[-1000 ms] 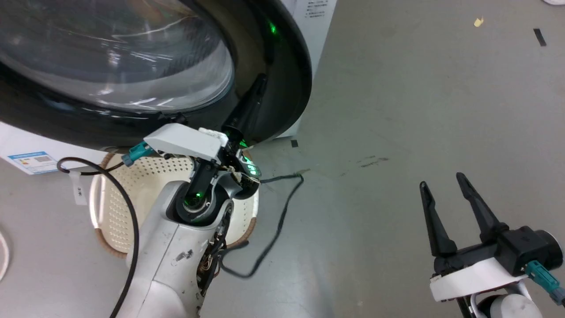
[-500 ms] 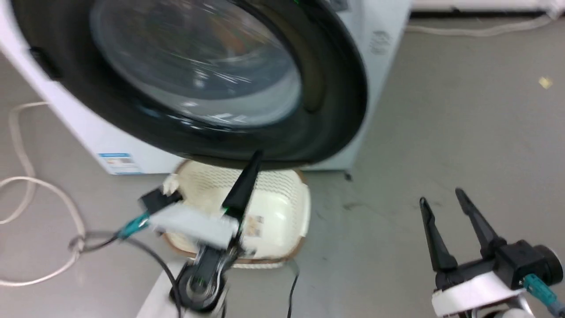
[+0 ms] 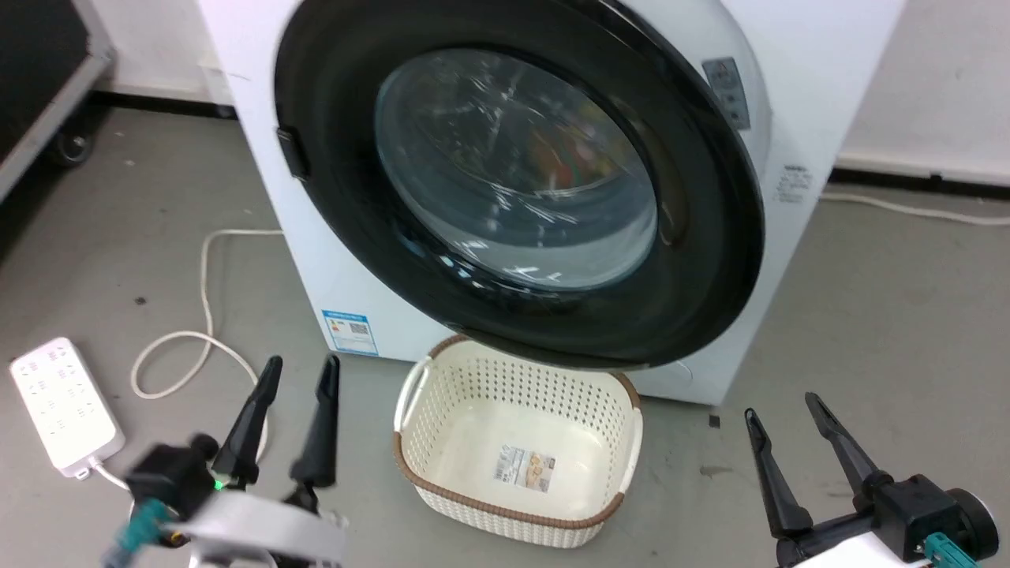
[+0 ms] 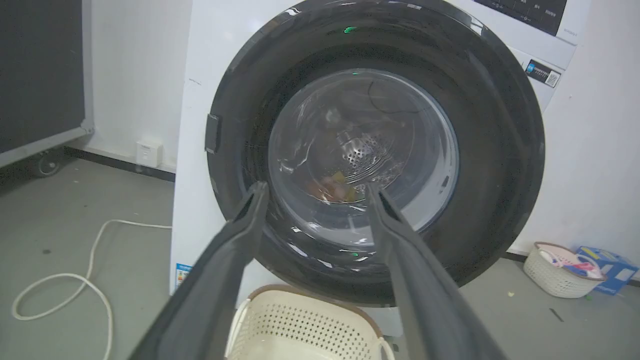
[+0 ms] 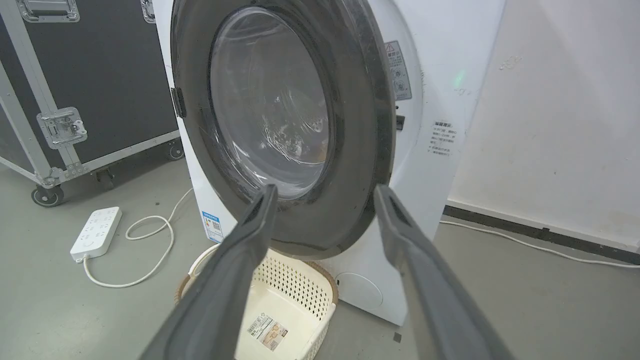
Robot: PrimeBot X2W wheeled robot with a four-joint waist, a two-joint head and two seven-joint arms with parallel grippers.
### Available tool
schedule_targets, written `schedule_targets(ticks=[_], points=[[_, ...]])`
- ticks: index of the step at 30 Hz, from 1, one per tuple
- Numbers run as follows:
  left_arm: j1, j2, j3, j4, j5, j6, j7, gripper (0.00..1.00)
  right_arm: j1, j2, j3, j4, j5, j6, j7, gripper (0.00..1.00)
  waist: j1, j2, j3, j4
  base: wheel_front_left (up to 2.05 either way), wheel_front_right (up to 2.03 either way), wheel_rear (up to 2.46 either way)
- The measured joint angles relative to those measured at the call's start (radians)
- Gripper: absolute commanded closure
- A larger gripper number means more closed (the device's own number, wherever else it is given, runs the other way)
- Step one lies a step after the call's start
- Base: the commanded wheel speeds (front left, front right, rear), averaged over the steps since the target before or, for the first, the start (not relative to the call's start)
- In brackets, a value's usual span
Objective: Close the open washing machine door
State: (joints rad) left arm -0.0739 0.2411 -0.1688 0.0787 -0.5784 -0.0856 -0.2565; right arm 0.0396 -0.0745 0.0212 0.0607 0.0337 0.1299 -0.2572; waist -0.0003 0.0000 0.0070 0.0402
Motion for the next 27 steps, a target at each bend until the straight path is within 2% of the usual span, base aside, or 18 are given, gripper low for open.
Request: schedule_targets(ticks=[4, 7, 9, 10, 11, 12, 17, 18, 27], points=[[0.07, -0.051, 0.049, -0.075, 0.274, 0.044, 0.0, 0.0, 0.002, 0.002, 0.01, 0.002, 0.002, 0.0, 0.0, 0.0, 0.0001, 0.0, -0.017, 0.012, 0.0, 0.0, 0.0], [0.113, -0.074, 0.061, -0.095, 0.406, 0.079, 0.0, 0.0, 0.009, 0.004, 0.026, 0.007, 0.003, 0.0, 0.0, 0.0, 0.0002, 0.0, -0.017, 0.012, 0.0, 0.0, 0.0], [0.132, -0.087, 0.061, -0.095, 0.457, 0.095, 0.0, 0.0, 0.017, 0.004, 0.035, 0.017, 0.005, 0.0, 0.0, 0.0, 0.0003, 0.0, -0.014, 0.016, 0.0, 0.0, 0.0], [0.137, -0.097, 0.06, -0.095, 0.474, 0.101, 0.0, 0.0, 0.018, 0.003, 0.042, 0.02, 0.006, 0.0, 0.0, 0.1, 0.0002, 0.0, -0.011, 0.02, 0.0, 0.0, 0.0], [0.139, -0.105, 0.057, -0.095, 0.486, 0.104, 0.0, 0.0, 0.018, 0.002, 0.048, 0.02, 0.006, 0.0, 0.0, 0.59, 0.0003, 0.0001, -0.008, 0.024, 0.0, 0.0, 0.0], [0.14, -0.108, 0.053, -0.095, 0.503, 0.109, 0.0, 0.0, 0.018, -0.002, 0.056, 0.019, 0.006, 0.0, 0.0, 1.0, 0.0002, 0.0, -0.003, 0.029, 0.0, 0.0, 0.0], [0.136, -0.122, 0.045, -0.097, 0.539, 0.122, 0.0, 0.0, -0.015, -0.051, 0.127, 0.006, 0.005, 0.0, 0.0, 1.0, 0.0004, 0.0, 0.042, 0.052, 0.0, 0.0, 0.0], [0.12, -0.131, 0.032, -0.097, 0.543, 0.121, 0.0, 0.0, -0.082, -0.098, 0.171, 0.007, 0.013, 0.0, 0.001, 1.0, 0.0004, 0.0, 0.082, 0.069, 0.0, 0.0, 0.0], [0.05, -0.163, 0.006, -0.092, 0.54, 0.121, 0.0, 0.0, -0.382, -0.284, 0.284, 0.05, 0.143, 0.0, 0.08, 1.0, 0.0006, 0.0, 0.216, 0.119, 0.0, 0.0, 0.0]])
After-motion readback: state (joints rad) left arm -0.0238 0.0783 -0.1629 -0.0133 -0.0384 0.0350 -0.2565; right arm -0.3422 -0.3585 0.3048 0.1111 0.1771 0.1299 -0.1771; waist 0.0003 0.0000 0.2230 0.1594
